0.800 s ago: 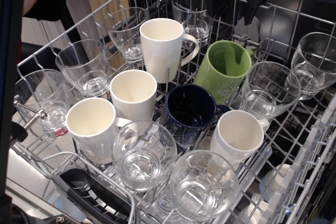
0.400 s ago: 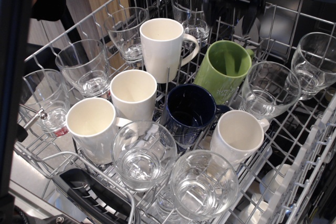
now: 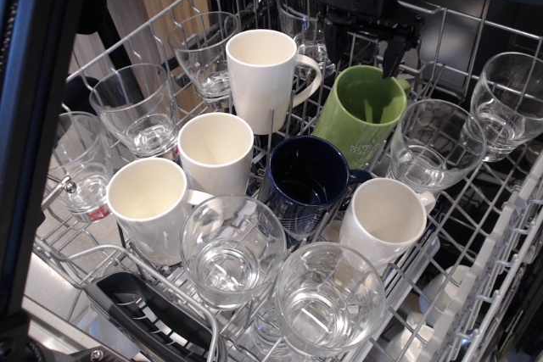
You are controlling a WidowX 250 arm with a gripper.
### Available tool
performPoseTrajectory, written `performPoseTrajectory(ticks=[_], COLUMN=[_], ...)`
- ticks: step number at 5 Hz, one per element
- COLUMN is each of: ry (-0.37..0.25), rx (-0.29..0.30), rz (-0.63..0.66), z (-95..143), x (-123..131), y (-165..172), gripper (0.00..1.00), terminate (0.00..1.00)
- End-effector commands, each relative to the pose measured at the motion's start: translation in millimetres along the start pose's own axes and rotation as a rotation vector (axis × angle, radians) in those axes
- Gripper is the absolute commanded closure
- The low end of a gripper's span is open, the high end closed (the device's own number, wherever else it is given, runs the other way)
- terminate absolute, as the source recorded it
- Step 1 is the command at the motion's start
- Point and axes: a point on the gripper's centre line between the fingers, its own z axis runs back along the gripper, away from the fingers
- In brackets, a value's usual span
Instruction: Pick up any cup
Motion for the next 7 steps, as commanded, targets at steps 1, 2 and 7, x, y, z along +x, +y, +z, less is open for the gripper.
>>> performPoseTrajectory(ticks=[1,2,7], ry=[-0.106,-0.086,-0.164], rx=[-0.030,-0.053,0.052], rz=[0.065,0.079,0.086], z=[3.4,-8.5,-47.7], x=[18.8,25.2,34.3], y=[3.4,2.8,5.3], gripper=[0.00,0.00,0.00], terminate=[0.00,0.00,0.00])
